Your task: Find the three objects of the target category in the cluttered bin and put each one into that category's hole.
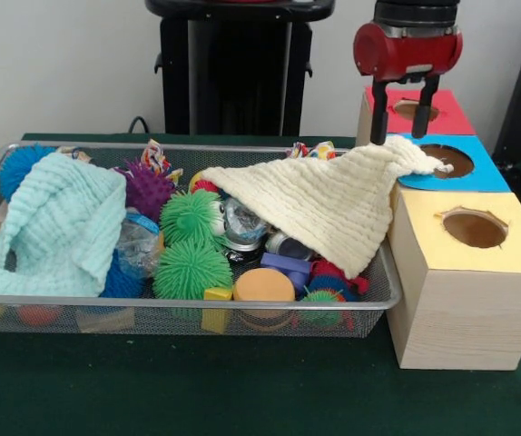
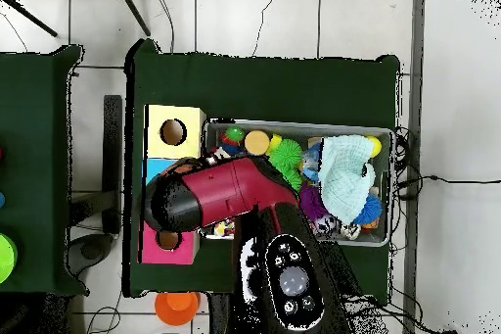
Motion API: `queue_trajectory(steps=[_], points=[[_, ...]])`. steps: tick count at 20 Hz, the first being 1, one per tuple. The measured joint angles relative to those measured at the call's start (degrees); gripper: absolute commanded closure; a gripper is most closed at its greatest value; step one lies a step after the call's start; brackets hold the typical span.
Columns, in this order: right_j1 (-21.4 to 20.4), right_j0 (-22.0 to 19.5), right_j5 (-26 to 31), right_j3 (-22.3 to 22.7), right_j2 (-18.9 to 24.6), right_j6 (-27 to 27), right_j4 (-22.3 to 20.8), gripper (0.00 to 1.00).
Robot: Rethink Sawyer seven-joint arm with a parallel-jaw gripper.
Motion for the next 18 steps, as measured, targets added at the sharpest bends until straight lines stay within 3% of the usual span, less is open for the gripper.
queue_trajectory(steps=[5,18], points=[[2.05,-0.16,0.00,-0.56,-1.07,0.00,-0.18,0.00],[17.37,-0.91,0.09,-6.39,-3.22,0.00,-4.68,0.00]])
